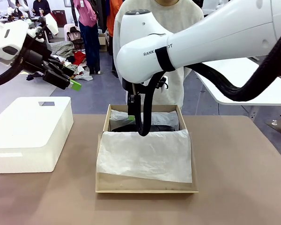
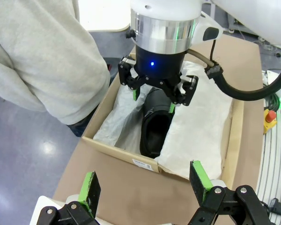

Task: Pack the shoes into the box.
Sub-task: Place the other shoe of the Shoes into the Shoes Box, then close the Shoes Box.

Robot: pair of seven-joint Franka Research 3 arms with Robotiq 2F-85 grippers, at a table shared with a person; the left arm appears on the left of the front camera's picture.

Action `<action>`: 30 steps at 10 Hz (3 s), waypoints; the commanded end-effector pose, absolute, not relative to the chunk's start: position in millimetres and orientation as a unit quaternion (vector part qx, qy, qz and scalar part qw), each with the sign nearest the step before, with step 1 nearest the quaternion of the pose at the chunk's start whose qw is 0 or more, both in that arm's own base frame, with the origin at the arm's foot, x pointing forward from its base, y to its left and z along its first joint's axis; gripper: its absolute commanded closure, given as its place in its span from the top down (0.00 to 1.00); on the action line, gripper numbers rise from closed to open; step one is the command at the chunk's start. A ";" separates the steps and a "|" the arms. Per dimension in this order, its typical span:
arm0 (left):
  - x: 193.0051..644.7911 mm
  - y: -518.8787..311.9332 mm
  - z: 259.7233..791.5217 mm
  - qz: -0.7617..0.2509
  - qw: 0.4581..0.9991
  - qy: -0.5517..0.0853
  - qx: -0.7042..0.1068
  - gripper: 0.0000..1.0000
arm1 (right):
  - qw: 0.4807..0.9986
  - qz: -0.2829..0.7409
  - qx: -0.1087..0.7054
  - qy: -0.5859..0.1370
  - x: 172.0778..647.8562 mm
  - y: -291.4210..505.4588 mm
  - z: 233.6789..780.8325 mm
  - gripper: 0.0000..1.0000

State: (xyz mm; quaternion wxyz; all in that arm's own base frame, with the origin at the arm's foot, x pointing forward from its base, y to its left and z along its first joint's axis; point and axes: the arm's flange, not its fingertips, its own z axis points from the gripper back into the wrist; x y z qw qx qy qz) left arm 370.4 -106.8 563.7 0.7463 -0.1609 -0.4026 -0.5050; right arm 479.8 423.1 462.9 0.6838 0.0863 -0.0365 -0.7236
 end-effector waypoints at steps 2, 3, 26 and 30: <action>372.4 -106.0 563.1 -0.511 0.737 -0.409 -0.170 1.00 | 0.690 -0.718 0.084 -0.035 468.6 408.4 466.8 1.00; 372.4 -106.0 563.1 -0.511 0.737 -0.409 -0.170 1.00 | 0.688 -0.718 0.093 -0.047 464.3 404.6 468.5 1.00; 372.4 -106.0 563.1 -0.511 0.737 -0.409 -0.170 1.00 | 0.990 -0.064 -0.048 -0.112 416.4 206.7 523.7 1.00; 372.4 -106.0 563.1 -0.511 0.737 -0.409 -0.170 1.00 | 0.980 0.131 -0.038 -0.142 399.6 166.4 527.7 1.00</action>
